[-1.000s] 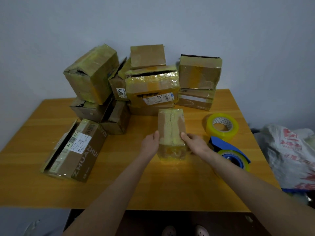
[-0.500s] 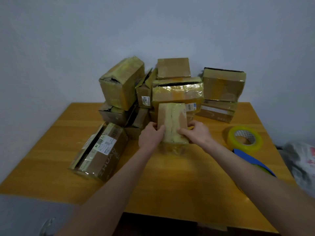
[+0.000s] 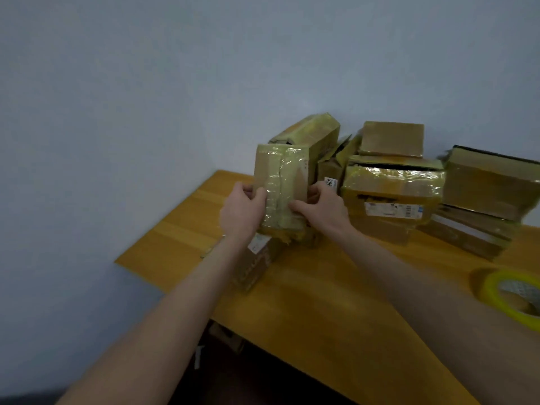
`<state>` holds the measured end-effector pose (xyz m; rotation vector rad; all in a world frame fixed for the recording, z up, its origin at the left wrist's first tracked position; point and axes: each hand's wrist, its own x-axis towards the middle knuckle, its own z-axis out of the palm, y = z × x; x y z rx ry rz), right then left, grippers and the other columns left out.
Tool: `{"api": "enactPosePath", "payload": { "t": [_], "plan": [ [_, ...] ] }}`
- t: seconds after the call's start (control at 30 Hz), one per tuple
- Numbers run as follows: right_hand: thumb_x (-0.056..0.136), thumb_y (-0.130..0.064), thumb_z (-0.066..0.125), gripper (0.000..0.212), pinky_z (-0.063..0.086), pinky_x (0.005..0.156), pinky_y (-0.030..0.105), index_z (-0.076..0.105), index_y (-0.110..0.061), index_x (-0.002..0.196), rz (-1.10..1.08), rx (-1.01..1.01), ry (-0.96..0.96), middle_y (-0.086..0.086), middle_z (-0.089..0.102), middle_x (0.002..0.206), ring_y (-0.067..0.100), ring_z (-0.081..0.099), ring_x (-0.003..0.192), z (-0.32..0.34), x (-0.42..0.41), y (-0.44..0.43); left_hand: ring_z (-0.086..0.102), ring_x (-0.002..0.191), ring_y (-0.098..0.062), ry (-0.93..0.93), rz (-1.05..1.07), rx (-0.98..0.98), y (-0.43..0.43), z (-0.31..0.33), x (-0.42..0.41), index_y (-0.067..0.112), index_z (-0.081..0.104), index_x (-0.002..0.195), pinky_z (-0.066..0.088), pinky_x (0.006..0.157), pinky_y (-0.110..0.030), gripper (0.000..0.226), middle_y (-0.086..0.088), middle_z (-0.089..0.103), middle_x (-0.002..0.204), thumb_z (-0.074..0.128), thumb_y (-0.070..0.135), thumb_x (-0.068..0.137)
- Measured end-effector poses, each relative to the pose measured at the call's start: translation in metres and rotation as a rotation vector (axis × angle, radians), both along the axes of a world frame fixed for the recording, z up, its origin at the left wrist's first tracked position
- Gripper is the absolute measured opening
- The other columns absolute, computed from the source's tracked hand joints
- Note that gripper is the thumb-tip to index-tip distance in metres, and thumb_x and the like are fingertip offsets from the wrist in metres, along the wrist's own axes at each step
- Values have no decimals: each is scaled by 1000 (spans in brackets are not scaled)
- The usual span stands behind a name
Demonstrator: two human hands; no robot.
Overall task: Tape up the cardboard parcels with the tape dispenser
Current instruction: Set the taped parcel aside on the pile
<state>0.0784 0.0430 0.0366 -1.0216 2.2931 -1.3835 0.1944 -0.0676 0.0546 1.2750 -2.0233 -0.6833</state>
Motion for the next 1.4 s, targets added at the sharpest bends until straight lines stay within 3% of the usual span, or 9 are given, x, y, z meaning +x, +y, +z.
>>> {"api": "enactPosePath", "payload": {
  "t": [0.2, 0.37, 0.53, 0.63, 0.7, 0.83, 1.03, 1.3, 1.4],
  "plan": [
    [85, -40, 67, 29, 42, 58, 24, 52, -23, 104, 83, -94, 8, -11, 58, 86, 10, 57, 79, 21, 25, -84, 57, 83, -19, 110, 118, 19, -74, 19, 29, 26, 50, 94, 39, 70, -30, 20, 15, 55, 78, 52, 43, 84],
    [88, -37, 64, 44, 56, 79, 42, 54, -15, 125, 105, -62, -52, 1, 65, 106, 21, 63, 93, 8, 26, -181, 62, 90, -18, 130, 41, 41, -172, 2, 32, 26, 53, 96, 51, 79, -35, 24, 12, 60, 85, 55, 48, 85],
    [81, -32, 74, 55, 50, 63, 20, 51, -14, 128, 78, -42, -193, -6, 60, 101, 9, 59, 82, -27, 22, -304, 63, 97, -23, 111, -112, 121, -301, -33, 25, 17, 57, 111, 53, 86, -44, 29, -2, 66, 106, 62, 33, 87],
    [80, -27, 76, 50, 58, 75, 35, 54, -14, 123, 23, 15, -303, -3, 64, 103, 16, 63, 90, -50, 21, -372, 61, 102, -21, 37, -198, 213, -372, -53, 22, 14, 55, 125, 53, 88, -39, 42, -5, 63, 118, 65, 26, 86],
    [81, -20, 75, 43, 56, 84, 46, 59, -14, 120, -10, 49, -343, 4, 67, 109, 23, 65, 97, -60, 19, -413, 59, 97, -17, 33, -268, 288, -412, -64, 18, 13, 50, 133, 53, 79, -30, 51, -5, 60, 121, 67, 21, 85],
    [83, -11, 70, 34, 57, 84, 45, 66, -15, 117, -51, 108, -361, 2, 70, 102, 24, 67, 95, -75, 13, -473, 56, 96, -13, 54, -331, 399, -470, -84, 5, 11, 45, 139, 47, 61, -10, 56, -7, 58, 122, 64, 10, 86],
    [86, -9, 64, 39, 52, 78, 28, 61, -13, 125, -103, 193, -345, 5, 68, 115, 26, 65, 103, -93, 0, -530, 59, 110, -26, -59, -244, 302, -524, -104, -18, 5, 54, 125, 48, 91, -35, 45, -10, 61, 121, 67, 10, 82],
    [89, -23, 64, 51, 44, 85, 24, 50, -19, 137, 14, 258, -316, 5, 62, 127, 25, 59, 114, -112, -2, -562, 55, 116, -29, -323, -197, 173, -551, -125, -40, 12, 57, 128, 45, 98, -36, 36, -12, 58, 129, 49, 14, 94],
    [88, -30, 64, 53, 43, 86, 25, 49, -19, 138, 30, 325, -238, 5, 61, 129, 27, 57, 117, -109, -4, -558, 41, 131, -31, -409, -228, 106, -549, -125, -41, 14, 54, 134, 35, 109, -39, 41, -13, 42, 145, 46, 17, 94]
  ]
}}
